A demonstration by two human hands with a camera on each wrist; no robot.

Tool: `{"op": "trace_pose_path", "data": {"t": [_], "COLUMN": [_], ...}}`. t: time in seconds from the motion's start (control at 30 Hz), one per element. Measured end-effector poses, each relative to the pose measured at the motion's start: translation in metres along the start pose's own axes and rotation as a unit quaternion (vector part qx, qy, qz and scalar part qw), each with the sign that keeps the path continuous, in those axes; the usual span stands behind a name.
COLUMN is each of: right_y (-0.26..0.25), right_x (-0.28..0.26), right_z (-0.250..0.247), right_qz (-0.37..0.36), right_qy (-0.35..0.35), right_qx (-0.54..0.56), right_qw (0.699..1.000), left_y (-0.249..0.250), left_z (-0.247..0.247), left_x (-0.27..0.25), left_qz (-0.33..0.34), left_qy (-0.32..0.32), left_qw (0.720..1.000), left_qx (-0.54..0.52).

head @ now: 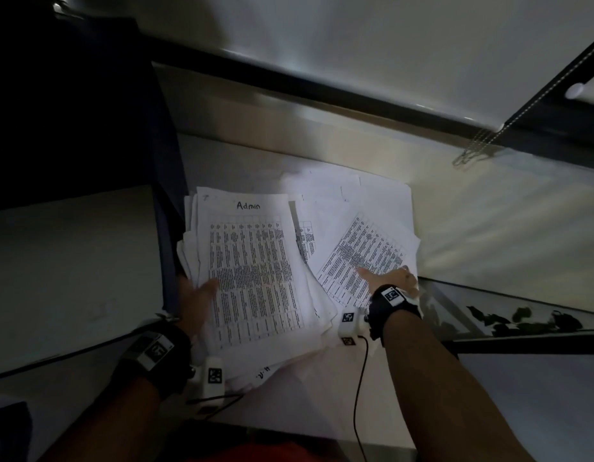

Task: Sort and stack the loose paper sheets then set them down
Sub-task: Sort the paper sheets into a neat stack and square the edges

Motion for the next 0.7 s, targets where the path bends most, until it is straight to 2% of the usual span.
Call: {"op": "trace_pose_path", "data": {"t": [0.1,0.17,0.27,0.4,0.47,0.53,0.6,0.7], "right_y": [-0.008,-0.021,-0.044,-0.078,-0.087,-0.09,-0.098,-0.116], "right_x": [-0.003,-0.012,-0.033,-0.061,-0.068,-0.072,-0.074,-0.062], "right_z": [0.024,0.036,0.051,0.067,0.066,0.058,0.054,0.044], "right_qz": [-0.059,-0.12,-0.218,-0.321,-0.31,-0.256,-0.222,-0.235], "right_qy": [-0.047,-0.063,-0.087,-0.076,-0.047,-0.012,-0.009,0.0], "right_qx": [-0.003,-0.043,-0.115,-0.151,-0.136,-0.109,-0.095,-0.123], "right_qw": [0.997,0.99,0.965,0.932,0.94,0.96,0.97,0.964], "left_y": [0.005,0.009,0.013,0.015,0.017,0.018,0.019,0.024], "left_z": [0.0,-0.001,0.0,0.001,0.0,0.0,-0.002,-0.001], "left_x": [-0.002,-0.004,-0.009,-0.018,-0.02,-0.022,-0.022,-0.026], "left_qz": [0.003,0.012,0.013,-0.011,-0.02,-0.031,-0.038,-0.044], "left_qy": [-0.007,-0.009,-0.02,-0.019,-0.016,-0.012,-0.004,0.003], "left_qw": [1.0,1.0,0.999,0.998,0.998,0.999,0.998,0.996], "left_qx": [-0.008,-0.012,-0.036,-0.056,-0.054,-0.043,-0.043,-0.072]}}
Point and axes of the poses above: each hand's wrist, its own x-axis towards the middle knuckle, its own z-axis out of the palm, y = z × x, the point moved 9 cm from there along x, towards the middle knuckle, and after that the axes turned 3 degrees about -z, right-handed, at the moved point
